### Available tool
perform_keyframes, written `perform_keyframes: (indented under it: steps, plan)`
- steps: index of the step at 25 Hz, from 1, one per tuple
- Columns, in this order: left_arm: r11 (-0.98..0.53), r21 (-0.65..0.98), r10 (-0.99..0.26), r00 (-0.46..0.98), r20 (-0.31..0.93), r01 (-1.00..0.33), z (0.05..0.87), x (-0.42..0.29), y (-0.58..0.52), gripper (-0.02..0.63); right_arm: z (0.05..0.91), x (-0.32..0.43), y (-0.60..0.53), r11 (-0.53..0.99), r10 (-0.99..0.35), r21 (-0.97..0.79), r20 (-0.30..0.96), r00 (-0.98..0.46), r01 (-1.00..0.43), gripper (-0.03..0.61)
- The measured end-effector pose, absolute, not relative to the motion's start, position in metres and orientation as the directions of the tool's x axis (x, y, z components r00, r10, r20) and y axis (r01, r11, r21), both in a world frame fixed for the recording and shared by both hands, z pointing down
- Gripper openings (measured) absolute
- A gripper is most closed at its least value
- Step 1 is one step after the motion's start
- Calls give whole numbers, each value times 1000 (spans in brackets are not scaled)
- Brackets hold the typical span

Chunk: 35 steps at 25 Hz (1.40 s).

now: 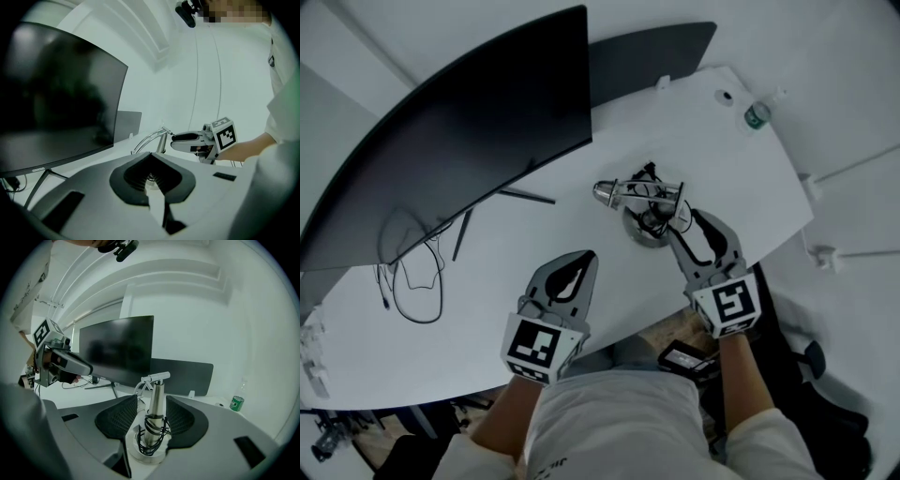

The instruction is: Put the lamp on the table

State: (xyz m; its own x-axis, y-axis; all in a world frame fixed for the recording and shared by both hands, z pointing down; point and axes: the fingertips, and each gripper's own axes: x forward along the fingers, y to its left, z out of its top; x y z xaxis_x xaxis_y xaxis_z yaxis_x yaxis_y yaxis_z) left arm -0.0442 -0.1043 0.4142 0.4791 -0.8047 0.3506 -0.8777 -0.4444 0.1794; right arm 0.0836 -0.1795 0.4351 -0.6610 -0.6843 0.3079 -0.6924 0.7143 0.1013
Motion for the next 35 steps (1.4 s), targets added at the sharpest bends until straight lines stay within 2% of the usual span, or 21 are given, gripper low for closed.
perform_keyframes:
  steps: [11, 13, 18, 21, 26, 35]
  plan:
    - [-488, 160, -794, 512, 327, -858, 393, -31, -88, 3, 404, 91, -142, 694, -702, 64, 280, -655, -717, 184]
    - [-496, 157, -790, 519, 326, -854, 391, -28, -85, 3, 395, 91, -136, 693, -705, 64, 271, -656, -718, 169]
    - [-506, 150, -791, 526, 314, -850, 382, -25, -79, 3, 371, 89, -120, 705, -699, 87, 257, -667, -704, 83]
    - [-507, 152, -792, 528, 306, -848, 378, -24, -78, 3, 359, 83, -110, 734, -673, 105, 251, -696, -671, 58]
    - [-498, 155, -800, 521, 296, -853, 373, -25, -74, 3, 361, 74, -97, 756, -645, 86, 269, -715, -649, 54]
    - [-496, 158, -795, 519, 314, -854, 377, -24, -63, 3, 365, 82, -92, 719, -666, 17, 303, -682, -695, 38]
